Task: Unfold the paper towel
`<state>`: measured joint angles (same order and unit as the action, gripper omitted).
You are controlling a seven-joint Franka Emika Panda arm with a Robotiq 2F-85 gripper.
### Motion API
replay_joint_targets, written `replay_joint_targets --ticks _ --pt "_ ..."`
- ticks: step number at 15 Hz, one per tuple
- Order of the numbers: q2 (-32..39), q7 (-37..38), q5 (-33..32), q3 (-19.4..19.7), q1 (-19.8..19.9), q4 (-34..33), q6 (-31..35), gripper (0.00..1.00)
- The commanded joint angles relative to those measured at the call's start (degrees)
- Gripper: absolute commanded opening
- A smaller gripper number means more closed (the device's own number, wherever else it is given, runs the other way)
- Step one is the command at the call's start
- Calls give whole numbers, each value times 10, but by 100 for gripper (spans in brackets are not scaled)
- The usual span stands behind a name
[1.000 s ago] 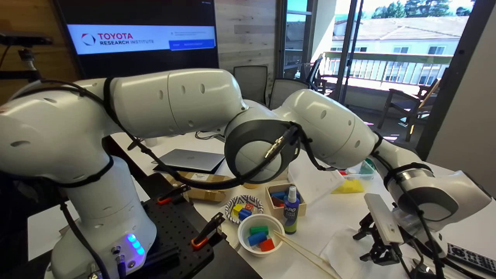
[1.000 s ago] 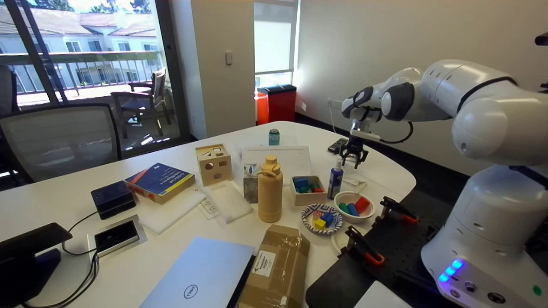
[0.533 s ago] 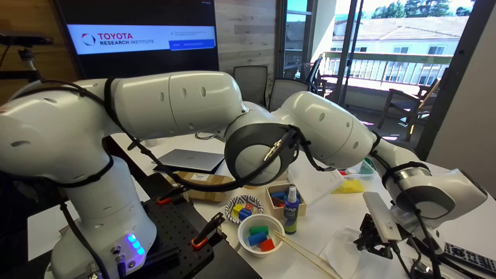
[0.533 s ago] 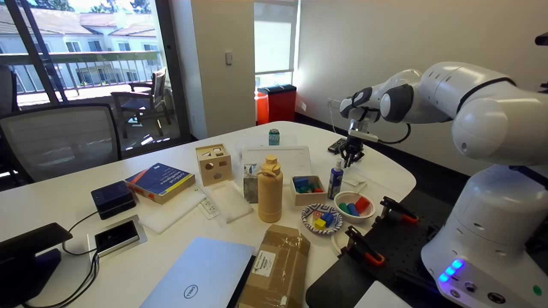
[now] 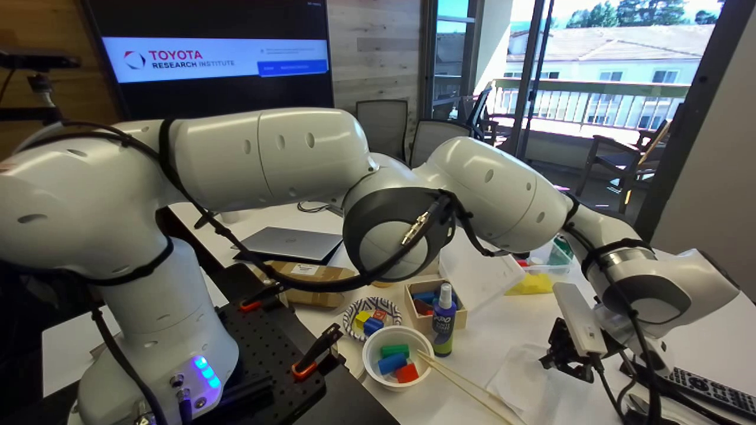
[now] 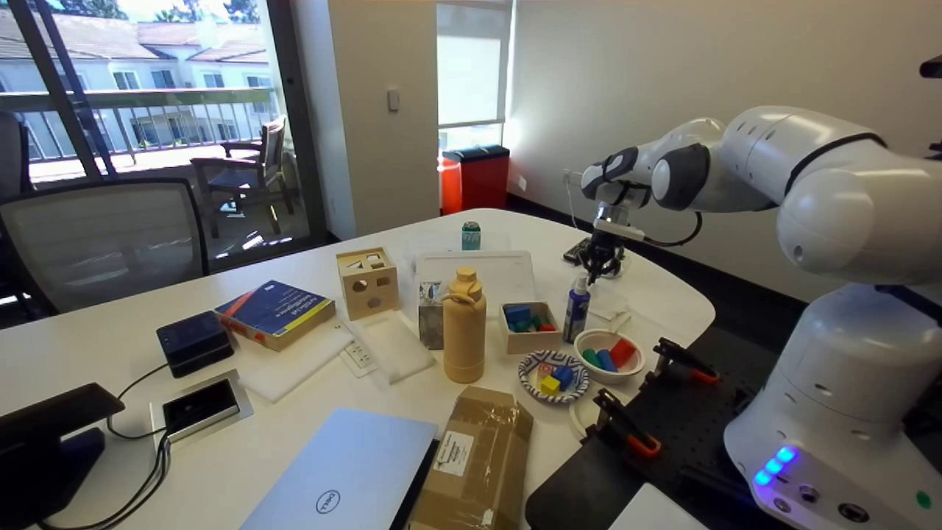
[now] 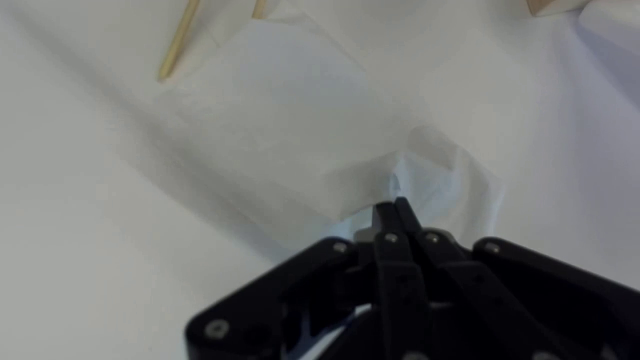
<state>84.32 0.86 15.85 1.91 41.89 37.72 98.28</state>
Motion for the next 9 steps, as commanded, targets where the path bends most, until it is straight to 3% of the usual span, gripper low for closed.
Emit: replay_joint_targets --ticks 1,5,9 --pt "0 50 -1 -8 -9 -30 -32 0" --pt "0 100 -5 -6 -27 -48 -64 0" --pt "0 145 -14 4 -55 -43 -45 0"
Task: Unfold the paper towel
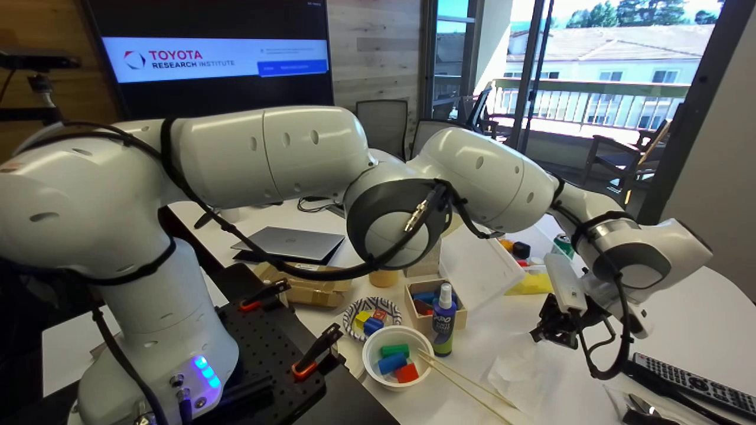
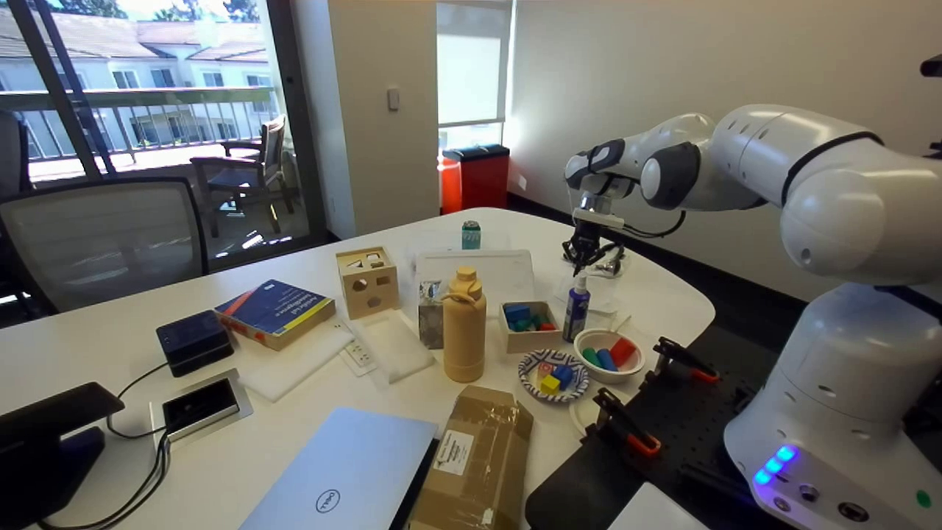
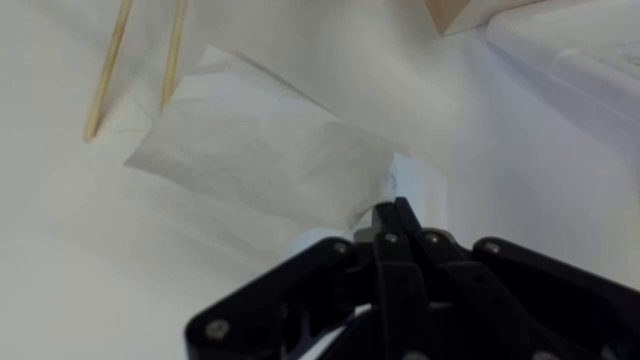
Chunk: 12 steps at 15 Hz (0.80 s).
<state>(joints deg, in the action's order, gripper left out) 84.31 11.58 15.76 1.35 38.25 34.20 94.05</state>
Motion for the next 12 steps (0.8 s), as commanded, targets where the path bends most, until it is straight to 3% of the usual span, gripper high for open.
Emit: replay_joint_targets --ticks 1,7,11,12 --pt "0 53 -17 15 -29 -8 7 0" --pt "1 179 -81 74 -109 8 87 0" --pt "5 240 -132 106 -161 7 77 0" --pt "-11 252 -139 115 -177 39 80 0"
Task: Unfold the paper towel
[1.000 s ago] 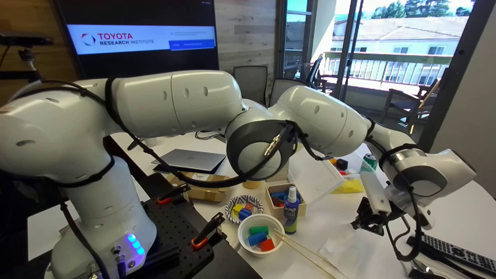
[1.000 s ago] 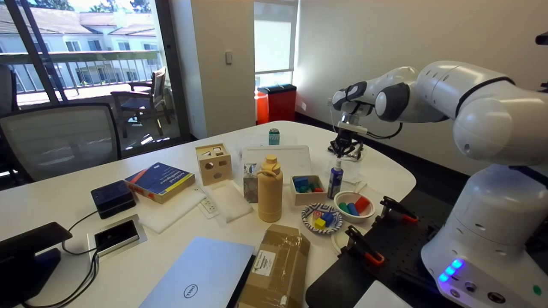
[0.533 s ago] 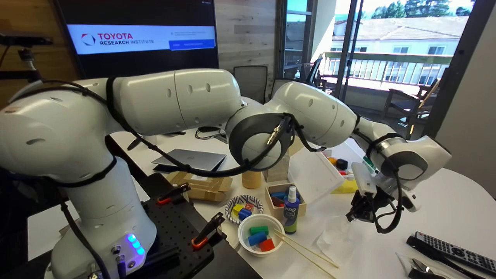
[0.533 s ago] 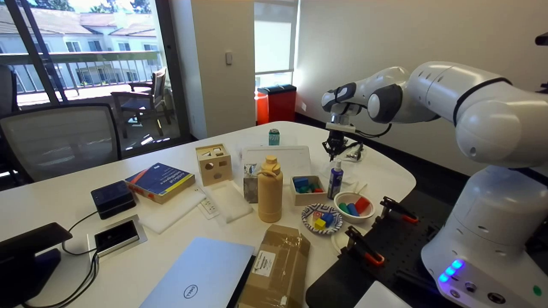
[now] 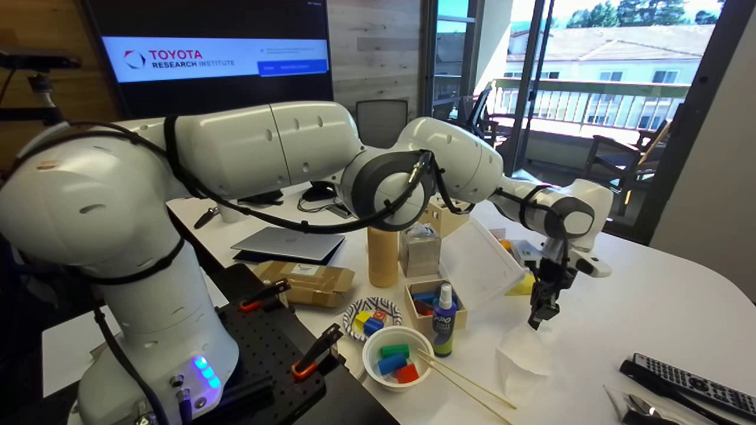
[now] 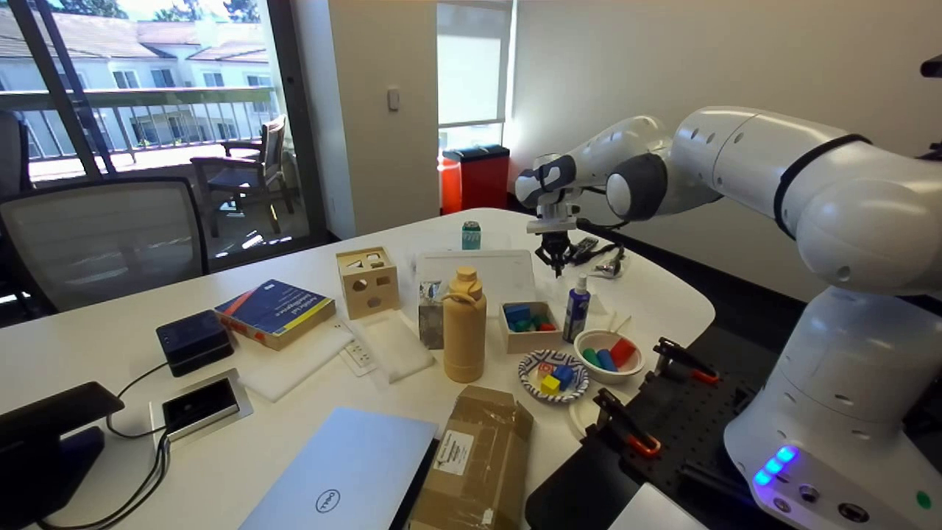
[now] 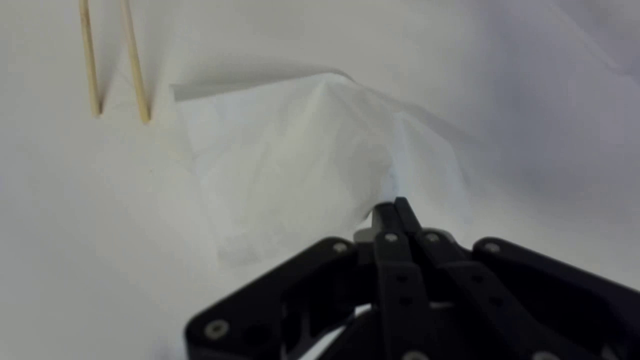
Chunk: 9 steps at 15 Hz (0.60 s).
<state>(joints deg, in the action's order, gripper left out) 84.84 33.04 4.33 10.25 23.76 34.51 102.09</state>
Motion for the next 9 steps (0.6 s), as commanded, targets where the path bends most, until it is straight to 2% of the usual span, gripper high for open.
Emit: replay_joint_targets --ticks 1,9 --pt "-19 49 -34 32 -42 42 -5 0" --pt "-58 94 -52 68 -99 133 9 0"
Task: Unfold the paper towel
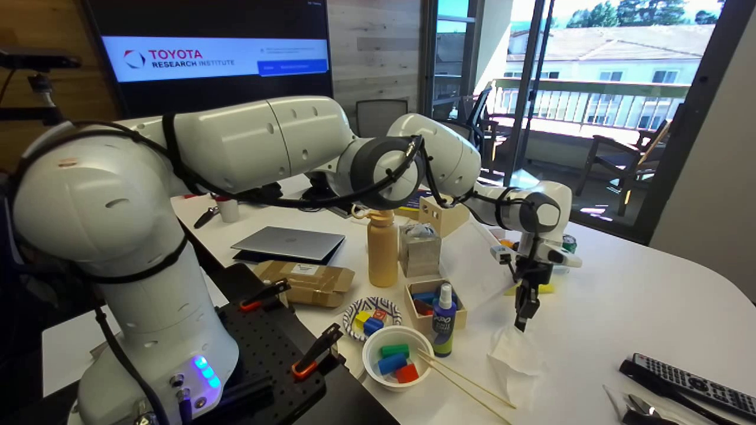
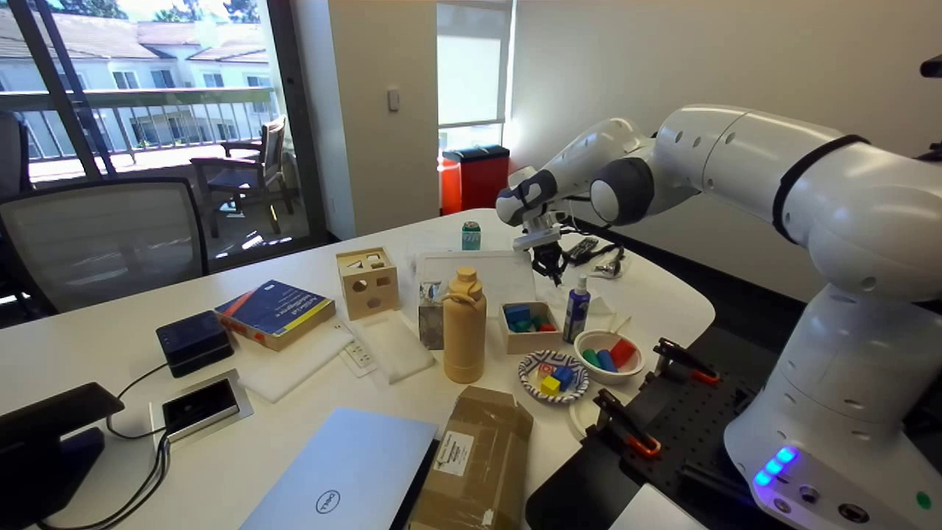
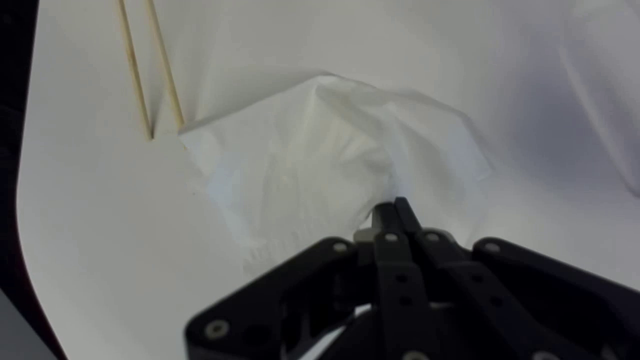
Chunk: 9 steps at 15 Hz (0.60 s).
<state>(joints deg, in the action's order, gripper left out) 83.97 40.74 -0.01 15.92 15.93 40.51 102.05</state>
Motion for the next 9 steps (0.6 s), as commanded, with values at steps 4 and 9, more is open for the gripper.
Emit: replay_joint_targets --ticks 4,9 --pt "-98 11 -8 21 -44 151 38 0" --pt "-159 12 -11 34 -79 261 81 0"
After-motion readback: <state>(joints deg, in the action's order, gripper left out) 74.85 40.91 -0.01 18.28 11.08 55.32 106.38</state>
